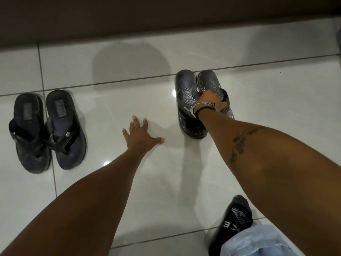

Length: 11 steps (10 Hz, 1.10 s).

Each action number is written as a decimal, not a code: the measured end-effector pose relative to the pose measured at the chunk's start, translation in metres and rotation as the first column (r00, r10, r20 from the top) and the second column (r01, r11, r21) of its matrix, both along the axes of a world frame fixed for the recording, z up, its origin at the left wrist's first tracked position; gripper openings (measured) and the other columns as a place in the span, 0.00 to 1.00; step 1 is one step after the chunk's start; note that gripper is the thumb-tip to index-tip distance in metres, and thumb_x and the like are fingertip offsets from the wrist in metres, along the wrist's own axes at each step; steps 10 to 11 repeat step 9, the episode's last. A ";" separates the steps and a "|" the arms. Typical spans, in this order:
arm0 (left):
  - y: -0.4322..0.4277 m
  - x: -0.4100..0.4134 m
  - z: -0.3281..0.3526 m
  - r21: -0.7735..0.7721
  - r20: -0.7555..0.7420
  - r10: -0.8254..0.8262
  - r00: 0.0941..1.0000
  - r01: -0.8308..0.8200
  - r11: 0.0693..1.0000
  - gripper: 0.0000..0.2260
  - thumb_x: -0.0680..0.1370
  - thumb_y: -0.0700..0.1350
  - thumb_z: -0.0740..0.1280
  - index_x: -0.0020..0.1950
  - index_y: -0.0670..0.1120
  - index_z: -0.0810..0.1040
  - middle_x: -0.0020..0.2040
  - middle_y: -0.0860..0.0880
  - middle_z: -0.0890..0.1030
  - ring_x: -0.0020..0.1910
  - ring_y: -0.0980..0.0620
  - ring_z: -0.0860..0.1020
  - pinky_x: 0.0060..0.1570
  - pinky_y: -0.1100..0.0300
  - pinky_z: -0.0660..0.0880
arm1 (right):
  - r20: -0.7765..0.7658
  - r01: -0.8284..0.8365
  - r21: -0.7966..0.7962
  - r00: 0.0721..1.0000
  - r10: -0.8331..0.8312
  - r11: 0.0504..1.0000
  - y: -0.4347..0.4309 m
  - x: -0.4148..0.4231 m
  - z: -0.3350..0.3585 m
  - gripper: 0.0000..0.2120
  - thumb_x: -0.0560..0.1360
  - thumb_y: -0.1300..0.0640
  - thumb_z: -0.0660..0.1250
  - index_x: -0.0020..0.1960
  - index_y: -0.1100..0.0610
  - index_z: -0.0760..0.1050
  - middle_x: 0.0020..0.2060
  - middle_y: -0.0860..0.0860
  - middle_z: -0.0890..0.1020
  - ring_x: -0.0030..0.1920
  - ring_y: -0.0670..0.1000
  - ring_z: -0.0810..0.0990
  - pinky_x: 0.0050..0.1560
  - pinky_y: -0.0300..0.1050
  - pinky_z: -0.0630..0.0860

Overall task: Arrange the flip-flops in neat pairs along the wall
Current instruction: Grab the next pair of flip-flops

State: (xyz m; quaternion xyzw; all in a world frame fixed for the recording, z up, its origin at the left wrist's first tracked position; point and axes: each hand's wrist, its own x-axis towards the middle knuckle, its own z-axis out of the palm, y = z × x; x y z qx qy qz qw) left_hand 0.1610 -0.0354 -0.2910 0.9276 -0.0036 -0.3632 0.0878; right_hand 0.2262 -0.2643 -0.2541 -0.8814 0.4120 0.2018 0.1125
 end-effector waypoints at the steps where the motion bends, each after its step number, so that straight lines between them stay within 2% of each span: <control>1: 0.003 0.000 0.001 -0.007 0.000 -0.016 1.000 0.016 1.000 0.52 0.65 0.72 0.69 0.79 0.50 0.50 0.80 0.41 0.40 0.79 0.41 0.47 0.74 0.37 0.43 | 0.011 0.045 0.032 0.999 -0.045 0.998 0.001 0.000 -0.002 0.09 0.76 0.51 0.67 0.51 0.55 0.81 0.51 0.55 0.83 0.56 0.58 0.79 0.60 0.55 0.67; 3: 0.011 0.003 -0.003 0.000 -0.023 -0.076 0.997 0.076 0.997 0.54 0.64 0.73 0.69 0.79 0.50 0.49 0.80 0.41 0.40 0.79 0.41 0.47 0.74 0.36 0.44 | 0.026 0.107 0.078 0.994 -0.109 0.991 -0.003 0.001 -0.003 0.16 0.75 0.50 0.69 0.58 0.59 0.79 0.59 0.58 0.80 0.60 0.60 0.78 0.61 0.55 0.72; 5: 0.013 0.004 -0.004 -0.006 -0.046 -0.084 0.995 0.084 0.996 0.55 0.63 0.73 0.70 0.79 0.50 0.49 0.80 0.42 0.39 0.79 0.40 0.47 0.74 0.35 0.44 | 0.059 0.058 0.041 0.996 -0.060 0.997 -0.002 -0.001 -0.009 0.17 0.74 0.47 0.70 0.55 0.59 0.80 0.55 0.57 0.81 0.56 0.59 0.80 0.56 0.53 0.74; 6: 0.012 0.007 -0.001 -0.007 -0.070 -0.056 0.996 0.056 0.998 0.55 0.63 0.73 0.70 0.79 0.50 0.49 0.80 0.42 0.41 0.79 0.40 0.47 0.74 0.35 0.44 | 0.052 0.053 0.024 0.997 -0.054 0.998 -0.002 -0.001 -0.011 0.17 0.75 0.51 0.69 0.58 0.59 0.78 0.58 0.57 0.80 0.58 0.59 0.79 0.56 0.53 0.74; 8: 0.011 0.009 0.013 -0.023 -0.074 0.020 0.997 -0.022 0.999 0.55 0.63 0.72 0.71 0.80 0.50 0.48 0.81 0.42 0.45 0.79 0.41 0.46 0.73 0.36 0.43 | 0.014 0.038 0.055 0.999 -0.039 0.998 0.004 -0.012 -0.014 0.23 0.76 0.50 0.67 0.69 0.55 0.68 0.69 0.58 0.67 0.70 0.59 0.63 0.66 0.58 0.62; 9: 0.006 0.018 0.026 -0.041 -0.017 0.016 1.000 -0.017 0.999 0.54 0.64 0.71 0.71 0.80 0.50 0.48 0.81 0.43 0.45 0.79 0.41 0.46 0.74 0.36 0.43 | 0.011 -0.008 0.033 1.000 0.008 0.999 0.003 -0.015 -0.006 0.24 0.77 0.47 0.65 0.69 0.55 0.67 0.69 0.60 0.66 0.70 0.60 0.62 0.67 0.58 0.61; 11: 0.006 0.018 0.026 -0.041 -0.017 0.016 1.000 -0.017 0.999 0.54 0.64 0.71 0.71 0.80 0.50 0.48 0.81 0.43 0.45 0.79 0.41 0.46 0.74 0.36 0.43 | 0.011 -0.008 0.033 1.000 0.008 0.999 0.003 -0.015 -0.006 0.24 0.77 0.47 0.65 0.69 0.55 0.67 0.69 0.60 0.66 0.70 0.60 0.62 0.67 0.58 0.61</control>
